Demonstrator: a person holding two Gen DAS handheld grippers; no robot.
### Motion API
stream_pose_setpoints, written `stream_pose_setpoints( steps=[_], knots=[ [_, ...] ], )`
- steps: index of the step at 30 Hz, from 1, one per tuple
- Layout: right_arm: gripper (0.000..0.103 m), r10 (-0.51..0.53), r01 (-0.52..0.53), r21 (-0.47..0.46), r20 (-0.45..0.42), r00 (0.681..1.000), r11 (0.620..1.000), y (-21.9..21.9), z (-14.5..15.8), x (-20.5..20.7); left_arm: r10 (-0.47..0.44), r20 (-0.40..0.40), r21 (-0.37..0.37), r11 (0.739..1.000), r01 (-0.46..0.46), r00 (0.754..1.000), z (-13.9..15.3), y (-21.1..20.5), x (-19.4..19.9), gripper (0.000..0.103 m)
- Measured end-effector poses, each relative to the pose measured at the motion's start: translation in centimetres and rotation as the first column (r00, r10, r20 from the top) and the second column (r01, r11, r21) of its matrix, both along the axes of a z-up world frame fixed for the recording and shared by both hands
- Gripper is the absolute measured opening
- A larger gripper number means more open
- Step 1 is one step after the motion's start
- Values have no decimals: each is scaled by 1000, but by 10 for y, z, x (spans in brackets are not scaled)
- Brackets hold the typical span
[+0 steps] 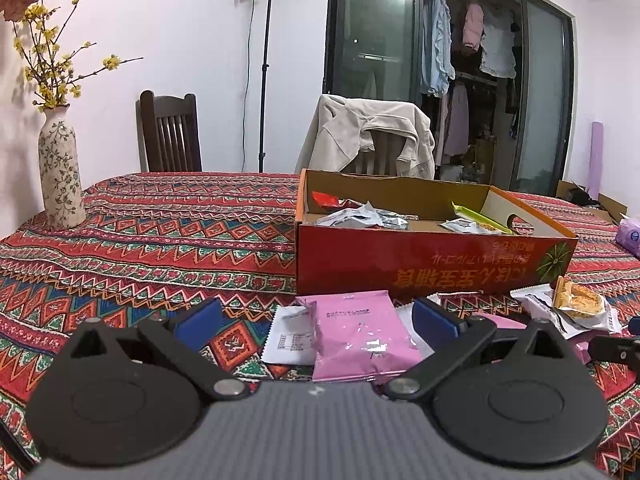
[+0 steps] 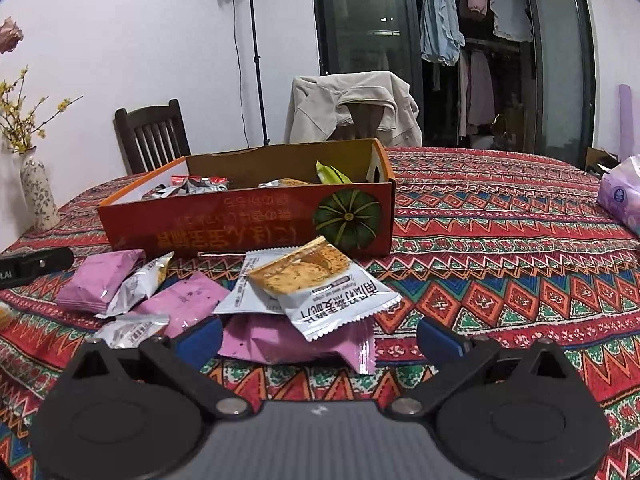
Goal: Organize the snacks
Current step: 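Grasp another orange cookie packet with the right gripper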
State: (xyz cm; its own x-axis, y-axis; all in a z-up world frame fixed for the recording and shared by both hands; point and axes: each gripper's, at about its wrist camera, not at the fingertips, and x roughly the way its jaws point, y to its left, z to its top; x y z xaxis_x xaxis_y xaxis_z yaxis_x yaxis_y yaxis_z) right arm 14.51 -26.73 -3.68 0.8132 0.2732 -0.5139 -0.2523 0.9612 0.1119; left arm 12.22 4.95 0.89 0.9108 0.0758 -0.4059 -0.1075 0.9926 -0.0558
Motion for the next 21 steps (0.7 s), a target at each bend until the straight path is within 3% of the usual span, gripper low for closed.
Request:
stream_pose_setpoints(
  steps=[9, 15, 21],
  knots=[
    [103, 2, -1, -42, 29, 1000, 999, 6, 17, 11, 3, -9, -33, 999, -3, 1000, -1, 6, 1, 103],
    [100, 18, -16, -138, 9, 1000, 990, 18, 15, 31, 2, -12, -48, 999, -2, 1000, -1, 8, 1, 103],
    [75, 44, -44, -120, 1, 999, 992, 20, 8, 46, -3, -20, -60, 998, 2, 1000, -2, 10, 2, 103]
  ],
)
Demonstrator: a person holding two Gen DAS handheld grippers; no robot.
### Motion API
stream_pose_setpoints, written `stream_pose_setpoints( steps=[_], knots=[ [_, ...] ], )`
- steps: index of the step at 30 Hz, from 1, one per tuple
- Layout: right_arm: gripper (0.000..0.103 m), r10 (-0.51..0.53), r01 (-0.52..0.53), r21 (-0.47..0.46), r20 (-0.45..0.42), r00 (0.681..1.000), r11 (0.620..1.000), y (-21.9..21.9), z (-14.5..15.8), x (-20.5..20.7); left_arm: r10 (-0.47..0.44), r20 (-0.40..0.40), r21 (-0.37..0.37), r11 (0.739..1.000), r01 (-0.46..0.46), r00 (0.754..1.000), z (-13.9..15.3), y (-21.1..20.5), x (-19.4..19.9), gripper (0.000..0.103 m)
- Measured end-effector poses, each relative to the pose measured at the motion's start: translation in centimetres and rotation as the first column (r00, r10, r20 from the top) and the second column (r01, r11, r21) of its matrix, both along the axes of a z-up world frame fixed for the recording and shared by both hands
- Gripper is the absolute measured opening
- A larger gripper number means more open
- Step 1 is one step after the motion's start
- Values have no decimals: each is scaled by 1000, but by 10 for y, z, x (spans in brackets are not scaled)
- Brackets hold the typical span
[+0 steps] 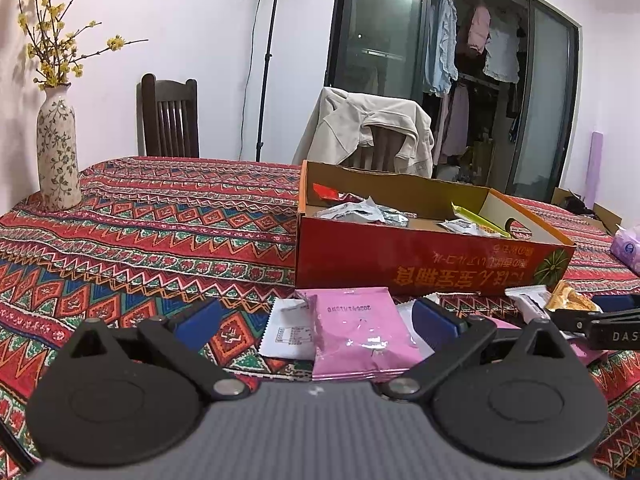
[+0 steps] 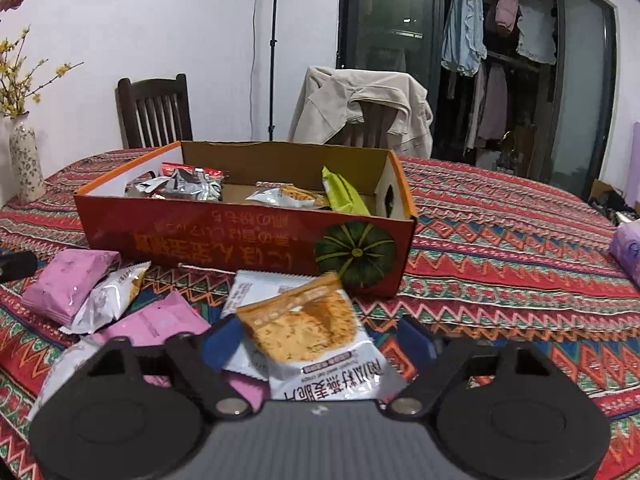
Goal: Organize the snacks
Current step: 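Grasp another orange cookie packet with the right gripper, then grasp a pink packet with the left gripper while the right lifts the cookie packet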
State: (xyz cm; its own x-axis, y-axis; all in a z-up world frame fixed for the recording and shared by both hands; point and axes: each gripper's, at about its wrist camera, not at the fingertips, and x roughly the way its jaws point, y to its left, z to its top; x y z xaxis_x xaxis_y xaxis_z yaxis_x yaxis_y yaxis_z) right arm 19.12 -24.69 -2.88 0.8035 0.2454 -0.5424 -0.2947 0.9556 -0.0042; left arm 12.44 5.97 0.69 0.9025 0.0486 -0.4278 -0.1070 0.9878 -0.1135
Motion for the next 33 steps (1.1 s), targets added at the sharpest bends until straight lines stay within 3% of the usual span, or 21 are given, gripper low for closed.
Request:
stream_pose_setpoints(
  steps=[4, 7, 15, 21, 33],
  knots=[
    [53, 22, -23, 37, 11, 1000, 999, -3, -2, -4, -4, -6, -6, 1000, 4, 1000, 0, 1, 2, 103],
    [50, 14, -17, 63, 36, 999, 998, -7, 0, -8, -5, -5, -7, 1000, 5, 1000, -1, 0, 1, 103],
    [49, -34, 15, 148, 125, 992, 989, -20, 3, -19, 4, -14, 2, 1000, -4, 1000, -1, -1, 1, 103],
    [49, -56, 34, 169, 126, 990, 985, -24, 3, -17, -4, -26, 31, 1000, 5, 1000, 7, -8, 6, 103],
    [49, -74, 39, 206, 167, 983, 978, -31, 6, -25, 39, -138, 72, 997, -29, 990, 8, -27, 47, 103]
  ],
)
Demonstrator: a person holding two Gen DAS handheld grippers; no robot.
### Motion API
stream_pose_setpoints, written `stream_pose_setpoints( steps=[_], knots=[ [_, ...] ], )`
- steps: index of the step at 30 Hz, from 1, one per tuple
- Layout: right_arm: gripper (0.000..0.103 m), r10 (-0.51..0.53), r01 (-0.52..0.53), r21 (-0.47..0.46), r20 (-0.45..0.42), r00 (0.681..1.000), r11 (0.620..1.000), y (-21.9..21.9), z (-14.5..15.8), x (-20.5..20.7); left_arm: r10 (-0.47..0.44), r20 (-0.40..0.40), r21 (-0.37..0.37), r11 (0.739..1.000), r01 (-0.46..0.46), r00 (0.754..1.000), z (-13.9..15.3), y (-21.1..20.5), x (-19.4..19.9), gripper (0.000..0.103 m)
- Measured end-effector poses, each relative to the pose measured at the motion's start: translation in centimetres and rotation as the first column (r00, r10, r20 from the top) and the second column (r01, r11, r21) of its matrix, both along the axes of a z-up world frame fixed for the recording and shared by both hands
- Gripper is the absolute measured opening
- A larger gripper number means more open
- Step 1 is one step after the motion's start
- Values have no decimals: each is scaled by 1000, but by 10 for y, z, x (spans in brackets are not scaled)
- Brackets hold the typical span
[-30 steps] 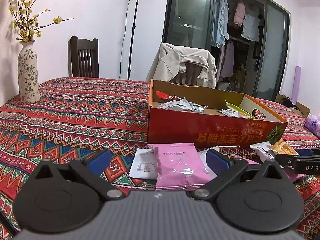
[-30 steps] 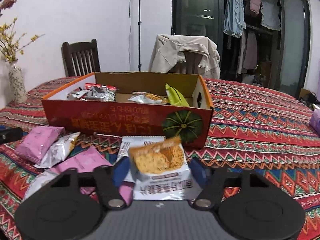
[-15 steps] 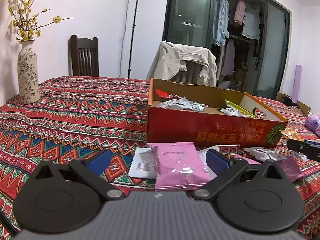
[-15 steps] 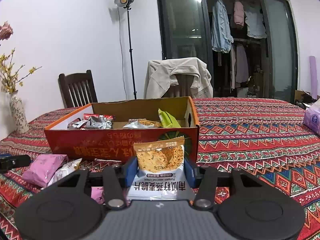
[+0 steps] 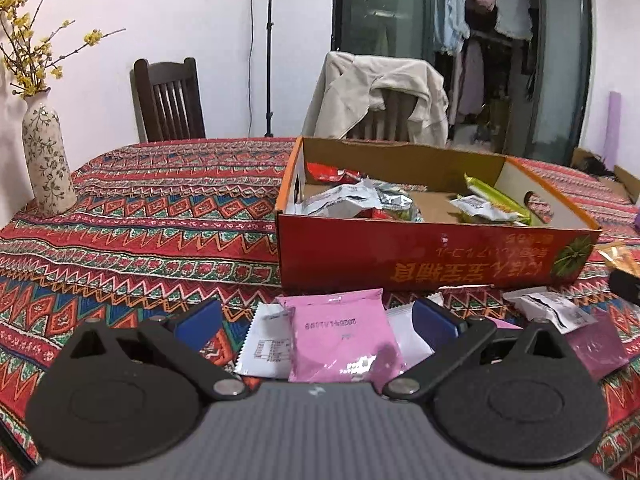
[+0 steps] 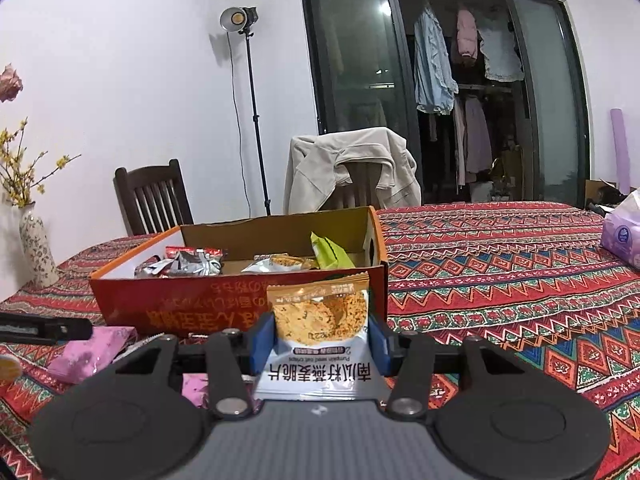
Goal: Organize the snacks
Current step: 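Grasp a pink packet with the left gripper while the right lifts the cookie packet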
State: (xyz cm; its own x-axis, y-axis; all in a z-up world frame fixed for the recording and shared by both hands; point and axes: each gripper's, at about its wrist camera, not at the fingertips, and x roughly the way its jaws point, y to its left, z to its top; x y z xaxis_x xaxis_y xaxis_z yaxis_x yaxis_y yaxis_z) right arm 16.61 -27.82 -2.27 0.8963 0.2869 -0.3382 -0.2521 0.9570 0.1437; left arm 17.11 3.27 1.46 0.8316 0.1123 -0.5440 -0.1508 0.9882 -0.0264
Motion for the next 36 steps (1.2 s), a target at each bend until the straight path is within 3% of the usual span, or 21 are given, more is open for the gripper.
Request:
stream_pose_setpoints(
  steps=[7, 13, 23, 36],
  knots=[
    [49, 2, -2, 7, 11, 1000, 1000, -1, 1, -2, 37, -49, 30, 999, -36, 998, -13, -8, 16, 103],
    [49, 6, -6, 3, 18, 1000, 1000, -1, 1, -3, 33, -45, 21, 999, -32, 998, -16, -5, 15, 100],
    [49, 4, -4, -3, 11, 1000, 1000, 0, 0, -2, -26, -72, -56, 998, 22, 997, -22, -2, 17, 65],
    [49, 13, -13, -15, 16, 1000, 1000, 5, 0, -2, -15, 3, -77, 997, 15, 1000, -6, 4, 2, 62]
  ],
)
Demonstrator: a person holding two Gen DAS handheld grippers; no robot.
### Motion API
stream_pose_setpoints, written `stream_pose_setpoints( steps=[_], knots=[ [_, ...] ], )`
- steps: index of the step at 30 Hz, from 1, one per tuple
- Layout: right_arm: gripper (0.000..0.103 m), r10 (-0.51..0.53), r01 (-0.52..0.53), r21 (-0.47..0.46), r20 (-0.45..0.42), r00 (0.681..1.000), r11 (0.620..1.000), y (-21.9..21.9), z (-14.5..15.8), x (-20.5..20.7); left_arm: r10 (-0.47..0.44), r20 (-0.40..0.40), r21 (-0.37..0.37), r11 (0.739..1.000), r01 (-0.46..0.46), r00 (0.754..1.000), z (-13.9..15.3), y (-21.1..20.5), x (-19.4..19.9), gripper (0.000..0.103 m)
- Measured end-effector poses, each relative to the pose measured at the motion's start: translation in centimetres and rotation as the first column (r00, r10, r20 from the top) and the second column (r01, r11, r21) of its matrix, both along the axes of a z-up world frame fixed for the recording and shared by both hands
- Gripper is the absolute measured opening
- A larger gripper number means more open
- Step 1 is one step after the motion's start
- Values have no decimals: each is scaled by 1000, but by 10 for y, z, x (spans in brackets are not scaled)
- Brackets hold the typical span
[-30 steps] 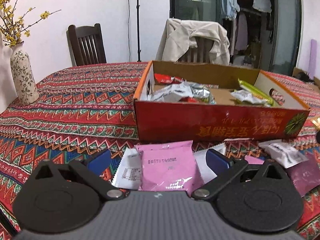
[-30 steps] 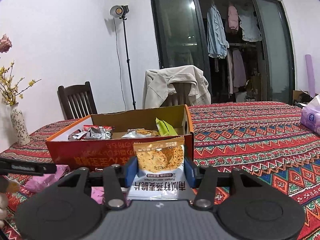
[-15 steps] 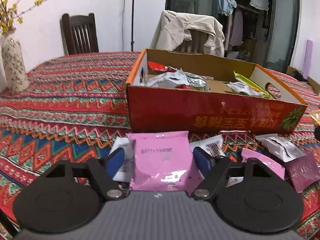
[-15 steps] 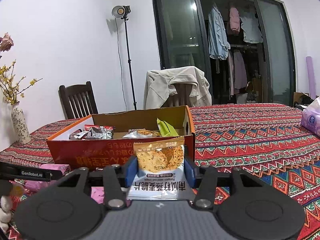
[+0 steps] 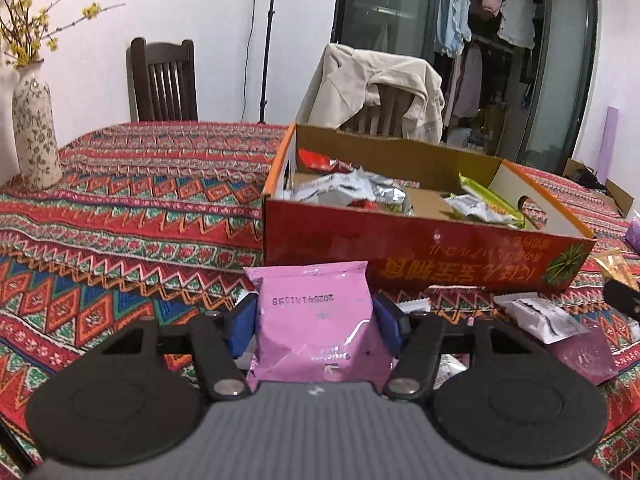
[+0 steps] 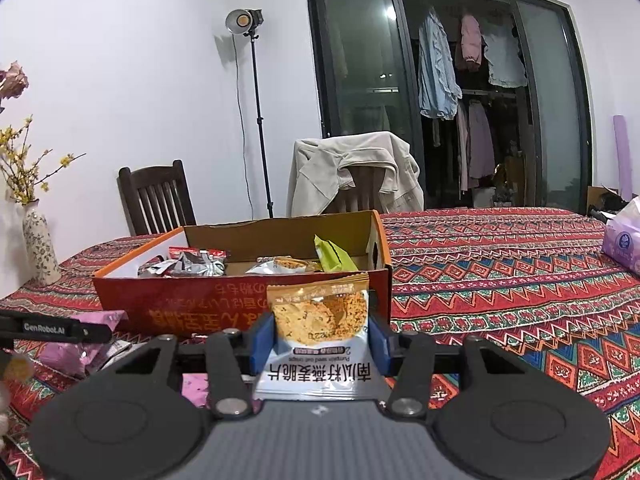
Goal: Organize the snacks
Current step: 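Grasp a pink packet with the left gripper while the right lifts the cookie packet, then carry the cookie packet and pink packet into the box and open both grippers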
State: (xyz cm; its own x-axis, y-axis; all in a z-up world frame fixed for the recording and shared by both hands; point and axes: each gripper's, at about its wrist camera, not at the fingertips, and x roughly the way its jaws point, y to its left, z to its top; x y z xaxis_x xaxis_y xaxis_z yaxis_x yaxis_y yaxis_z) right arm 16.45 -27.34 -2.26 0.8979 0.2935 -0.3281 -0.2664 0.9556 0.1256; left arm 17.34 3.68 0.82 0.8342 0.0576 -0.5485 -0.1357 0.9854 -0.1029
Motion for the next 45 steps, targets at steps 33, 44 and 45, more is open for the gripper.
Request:
stream_pose_setpoints(
  steps=[33, 44, 45],
  knots=[
    [49, 15, -15, -20, 8, 1000, 1000, 43, 83, 98, -14, 180, 52, 999, 4, 984, 86, -25, 81, 63],
    [49, 19, -19, 16, -3, 1000, 1000, 43, 43, 139, 36, 178, 52, 998, -46, 983, 45, -14, 124, 63],
    [49, 17, -17, 13, -3, 1000, 1000, 43, 41, 140, 31, 171, 53, 998, -41, 985, 41, -14, 125, 63]
  ],
)
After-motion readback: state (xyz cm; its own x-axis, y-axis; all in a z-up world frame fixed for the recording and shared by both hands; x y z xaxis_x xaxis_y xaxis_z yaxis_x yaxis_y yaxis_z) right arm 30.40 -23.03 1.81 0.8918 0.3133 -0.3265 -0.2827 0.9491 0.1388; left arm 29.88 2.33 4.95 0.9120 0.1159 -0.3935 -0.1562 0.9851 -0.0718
